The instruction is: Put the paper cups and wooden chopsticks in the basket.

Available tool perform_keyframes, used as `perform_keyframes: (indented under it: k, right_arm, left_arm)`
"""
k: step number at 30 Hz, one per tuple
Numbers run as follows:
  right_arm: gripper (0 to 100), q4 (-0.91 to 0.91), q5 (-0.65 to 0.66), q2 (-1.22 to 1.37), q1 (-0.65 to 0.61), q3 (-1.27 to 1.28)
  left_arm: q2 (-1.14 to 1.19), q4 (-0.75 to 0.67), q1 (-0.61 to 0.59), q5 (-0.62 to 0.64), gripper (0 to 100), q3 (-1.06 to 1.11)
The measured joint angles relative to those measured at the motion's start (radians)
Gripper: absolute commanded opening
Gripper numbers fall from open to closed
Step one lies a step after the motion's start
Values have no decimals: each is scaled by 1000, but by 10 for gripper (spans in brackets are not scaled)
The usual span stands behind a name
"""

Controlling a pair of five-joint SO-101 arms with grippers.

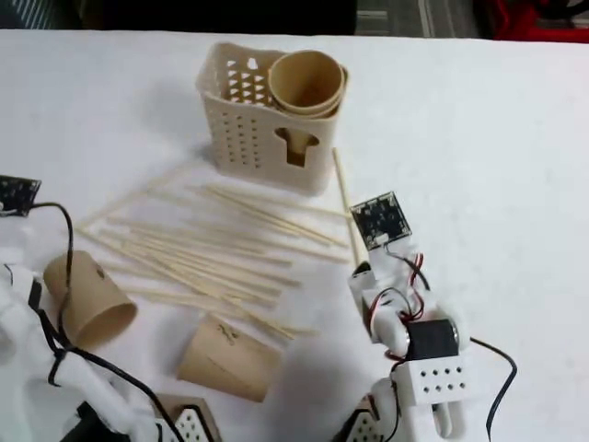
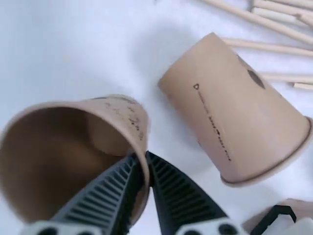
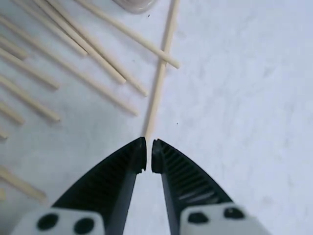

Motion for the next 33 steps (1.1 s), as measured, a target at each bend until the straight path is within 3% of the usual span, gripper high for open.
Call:
perform_keyframes:
  k: [5,12,20,26,33]
  right_arm:
    - [42,0,0,0,0,0]
    - [42,0,0,0,0,0]
    - [42,0,0,0,0,0]
    - [42,0,0,0,0,0]
    - [42,0,0,0,0,0]
  left_arm:
    - [0,87,38,0,23,-143]
    - [0,207,245,11,23,-365]
    - [0,215,617,305,23,-628]
    - [0,112,930,445,23,-749]
    - [0,-94,1146,480,23,-756]
